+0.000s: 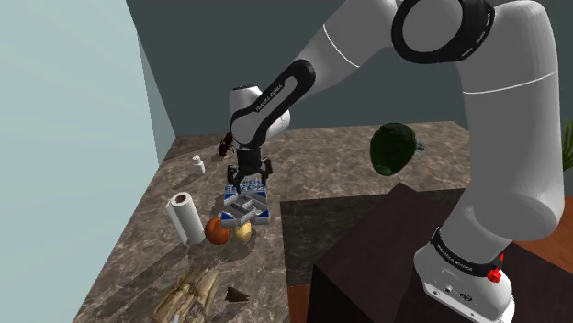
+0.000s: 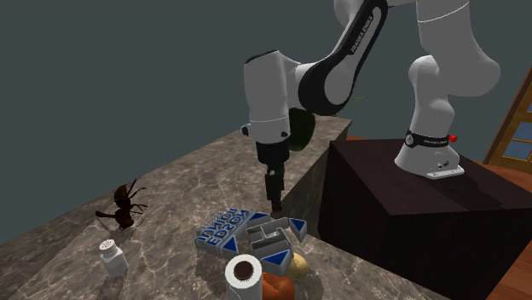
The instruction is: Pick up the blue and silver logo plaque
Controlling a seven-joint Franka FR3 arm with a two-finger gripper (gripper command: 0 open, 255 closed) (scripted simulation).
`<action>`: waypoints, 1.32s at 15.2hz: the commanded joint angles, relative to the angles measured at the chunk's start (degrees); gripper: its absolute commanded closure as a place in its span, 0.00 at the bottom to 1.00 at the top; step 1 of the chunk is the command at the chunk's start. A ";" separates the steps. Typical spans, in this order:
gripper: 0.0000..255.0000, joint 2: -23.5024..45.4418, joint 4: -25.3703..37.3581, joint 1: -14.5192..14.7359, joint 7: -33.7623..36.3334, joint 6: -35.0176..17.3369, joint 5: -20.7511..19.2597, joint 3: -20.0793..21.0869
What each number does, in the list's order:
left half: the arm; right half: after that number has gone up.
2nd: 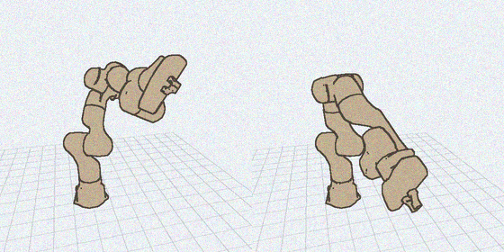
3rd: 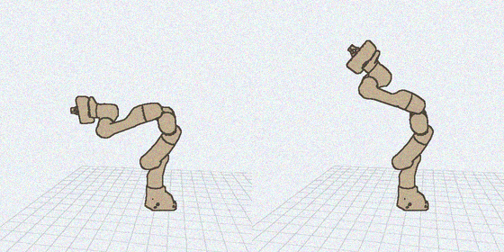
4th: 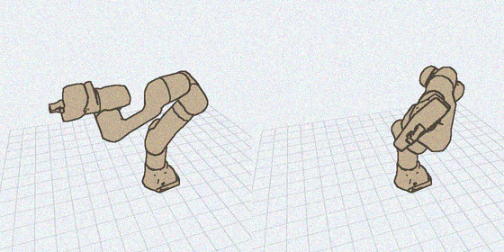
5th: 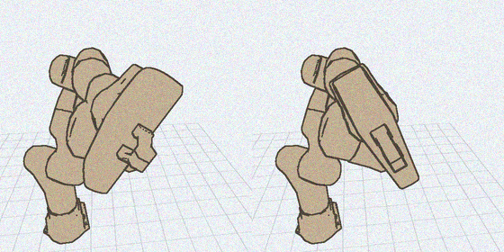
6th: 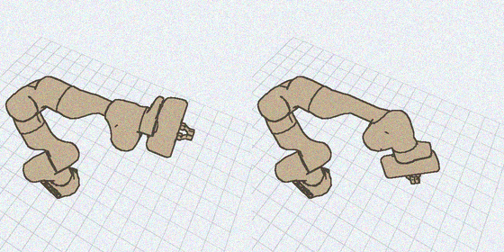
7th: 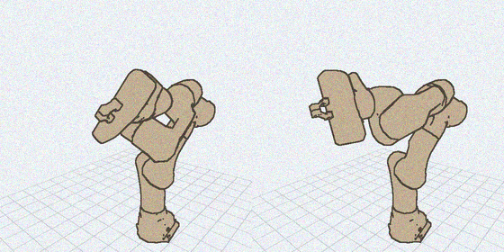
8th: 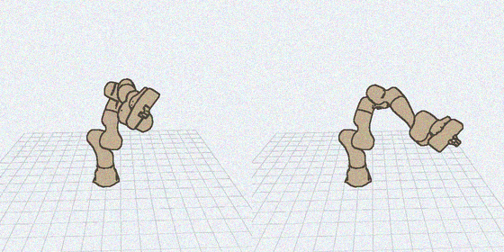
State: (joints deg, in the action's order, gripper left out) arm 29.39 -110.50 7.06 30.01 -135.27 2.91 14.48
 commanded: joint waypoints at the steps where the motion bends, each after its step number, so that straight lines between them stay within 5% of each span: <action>1: 0.00 4.70 3.90 0.92 1.33 -0.52 0.23 -0.13; 5: 0.00 13.46 12.60 2.59 3.38 -0.17 0.86 -0.37; 14: 0.00 18.17 14.12 3.14 2.96 -3.30 0.40 -0.94; 15: 1.00 18.19 14.16 3.16 2.99 -3.28 0.39 -0.94; 20: 1.00 18.30 14.42 3.19 3.00 -3.13 0.38 -0.96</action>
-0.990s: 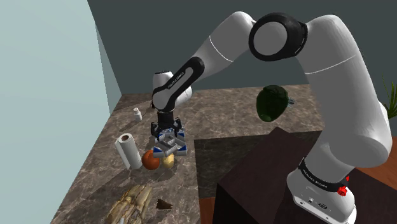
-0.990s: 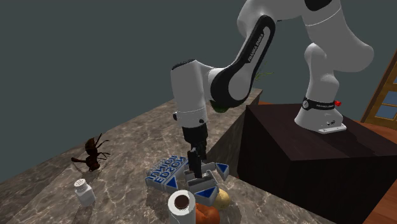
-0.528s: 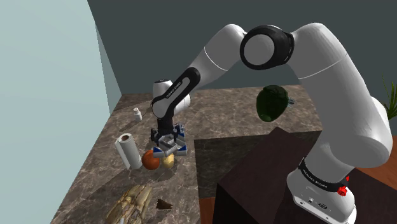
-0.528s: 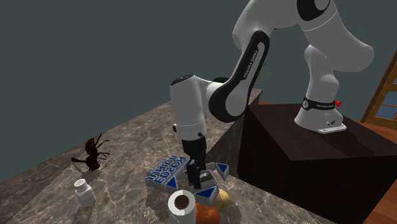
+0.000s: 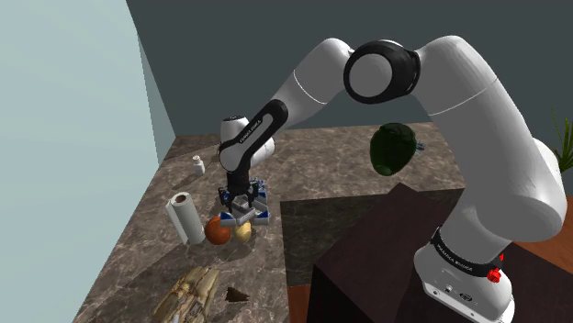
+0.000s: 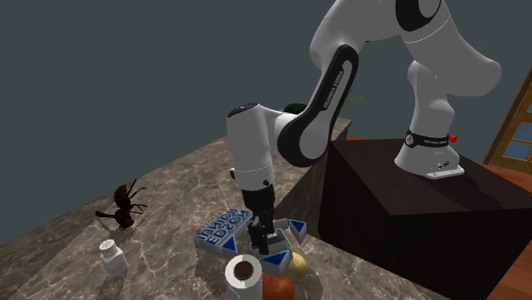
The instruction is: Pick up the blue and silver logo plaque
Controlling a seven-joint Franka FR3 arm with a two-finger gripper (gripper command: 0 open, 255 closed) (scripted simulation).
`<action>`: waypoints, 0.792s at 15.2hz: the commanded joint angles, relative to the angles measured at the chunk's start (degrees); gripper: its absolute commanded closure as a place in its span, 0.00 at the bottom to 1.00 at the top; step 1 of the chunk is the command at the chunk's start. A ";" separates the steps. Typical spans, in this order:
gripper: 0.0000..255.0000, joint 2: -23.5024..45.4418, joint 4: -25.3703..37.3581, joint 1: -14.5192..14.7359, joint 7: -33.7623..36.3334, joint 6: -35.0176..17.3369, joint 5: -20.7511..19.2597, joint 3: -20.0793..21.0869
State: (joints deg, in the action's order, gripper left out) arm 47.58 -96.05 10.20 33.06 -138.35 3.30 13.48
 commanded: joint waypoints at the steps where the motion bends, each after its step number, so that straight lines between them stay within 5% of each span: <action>1: 1.00 0.12 0.02 0.07 -0.03 0.00 -0.02 0.05; 12: 1.00 -4.98 -1.92 -0.57 0.35 3.10 0.51 0.66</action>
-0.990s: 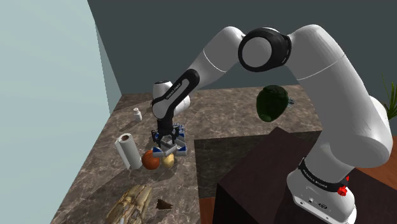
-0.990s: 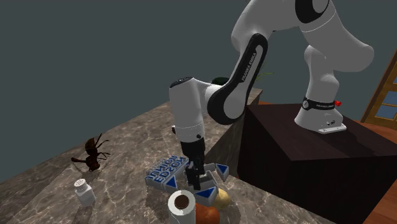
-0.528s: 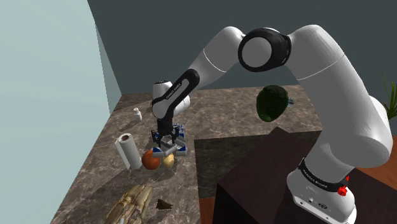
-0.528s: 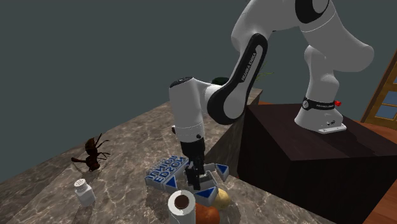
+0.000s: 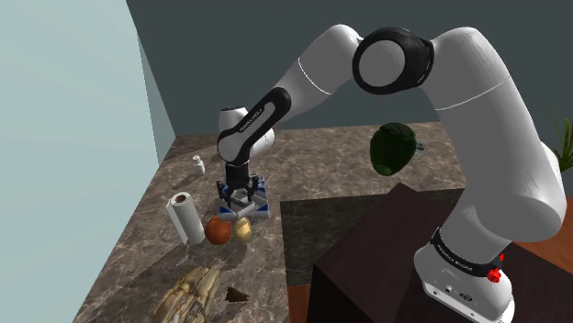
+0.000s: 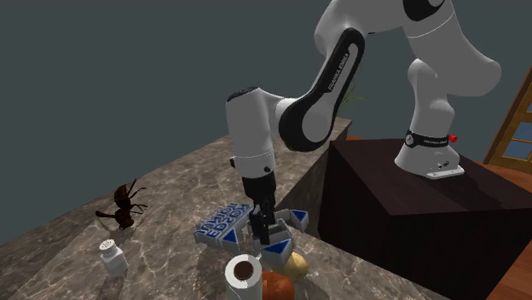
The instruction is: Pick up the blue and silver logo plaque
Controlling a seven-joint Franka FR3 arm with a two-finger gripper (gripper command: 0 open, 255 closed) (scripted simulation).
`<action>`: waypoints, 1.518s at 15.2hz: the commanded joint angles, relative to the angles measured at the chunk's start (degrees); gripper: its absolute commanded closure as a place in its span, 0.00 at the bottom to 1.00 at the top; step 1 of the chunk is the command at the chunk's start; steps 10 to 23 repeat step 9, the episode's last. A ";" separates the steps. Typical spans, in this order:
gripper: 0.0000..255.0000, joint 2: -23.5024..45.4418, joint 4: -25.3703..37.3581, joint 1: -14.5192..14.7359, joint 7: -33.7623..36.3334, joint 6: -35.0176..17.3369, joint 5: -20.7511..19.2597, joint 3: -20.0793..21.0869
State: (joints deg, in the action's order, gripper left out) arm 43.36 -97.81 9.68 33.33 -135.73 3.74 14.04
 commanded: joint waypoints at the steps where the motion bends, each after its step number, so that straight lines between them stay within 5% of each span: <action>1: 1.00 -1.35 -0.30 -0.13 0.14 0.93 0.13 0.17; 23: 1.00 -4.85 -0.86 -0.53 0.47 3.81 0.53 0.60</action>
